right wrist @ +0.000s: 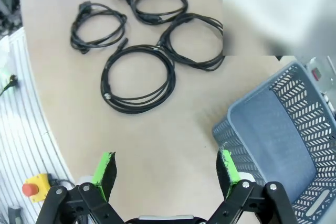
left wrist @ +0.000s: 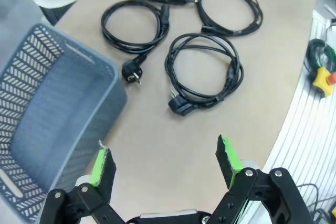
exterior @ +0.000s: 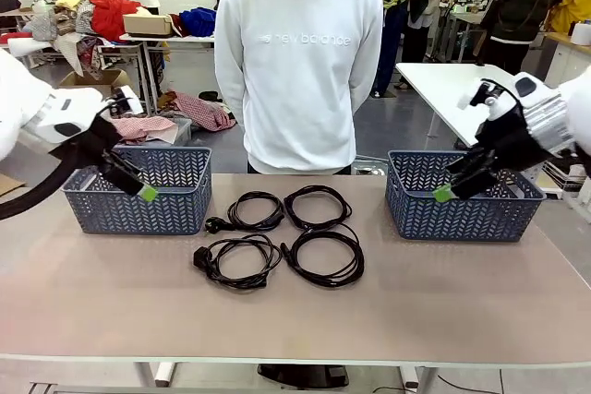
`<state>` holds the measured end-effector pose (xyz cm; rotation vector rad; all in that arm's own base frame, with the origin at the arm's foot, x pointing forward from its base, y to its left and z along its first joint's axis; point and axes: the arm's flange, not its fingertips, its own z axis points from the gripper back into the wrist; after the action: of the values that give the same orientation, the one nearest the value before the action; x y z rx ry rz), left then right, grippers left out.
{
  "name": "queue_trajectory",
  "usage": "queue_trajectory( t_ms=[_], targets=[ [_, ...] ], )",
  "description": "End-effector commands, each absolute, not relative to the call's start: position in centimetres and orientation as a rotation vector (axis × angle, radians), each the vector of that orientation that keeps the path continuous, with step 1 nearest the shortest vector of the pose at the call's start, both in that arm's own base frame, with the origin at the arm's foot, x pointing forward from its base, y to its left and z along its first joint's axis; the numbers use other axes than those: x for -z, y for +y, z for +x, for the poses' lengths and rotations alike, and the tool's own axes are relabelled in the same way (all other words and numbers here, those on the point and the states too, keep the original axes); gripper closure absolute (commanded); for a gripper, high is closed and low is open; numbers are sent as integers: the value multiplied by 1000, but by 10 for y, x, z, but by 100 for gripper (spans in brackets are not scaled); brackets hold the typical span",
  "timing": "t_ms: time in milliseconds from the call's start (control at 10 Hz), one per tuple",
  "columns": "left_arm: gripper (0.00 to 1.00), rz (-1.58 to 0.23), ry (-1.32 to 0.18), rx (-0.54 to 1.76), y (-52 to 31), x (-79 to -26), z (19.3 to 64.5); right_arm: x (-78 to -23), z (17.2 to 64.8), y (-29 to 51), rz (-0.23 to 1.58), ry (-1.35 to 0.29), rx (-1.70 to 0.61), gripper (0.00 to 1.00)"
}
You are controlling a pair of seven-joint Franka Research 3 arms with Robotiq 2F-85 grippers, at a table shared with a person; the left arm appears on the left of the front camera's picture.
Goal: Organize the cables according to human instructions.
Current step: Pick up a bundle of cables and place it in the basket indicated by the human.
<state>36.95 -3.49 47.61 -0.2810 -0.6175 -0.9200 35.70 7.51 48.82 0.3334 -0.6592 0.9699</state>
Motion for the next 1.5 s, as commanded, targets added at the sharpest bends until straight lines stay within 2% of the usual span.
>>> queue_trajectory(
  t_ms=[0,200,300,1400],
  targets=[
    [0,-316,-603,944,-22,-457,355,-466,340,61,386,-672,-1009,0],
    [0,-296,-608,928,-27,-473,369,-465,344,59,403,-669,-997,0],
    [0,-296,-608,928,-27,-473,369,-485,356,65,374,-659,-989,0],
    [0,-296,-608,928,-27,-473,369,-485,356,65,374,-659,-989,0]
  ],
)
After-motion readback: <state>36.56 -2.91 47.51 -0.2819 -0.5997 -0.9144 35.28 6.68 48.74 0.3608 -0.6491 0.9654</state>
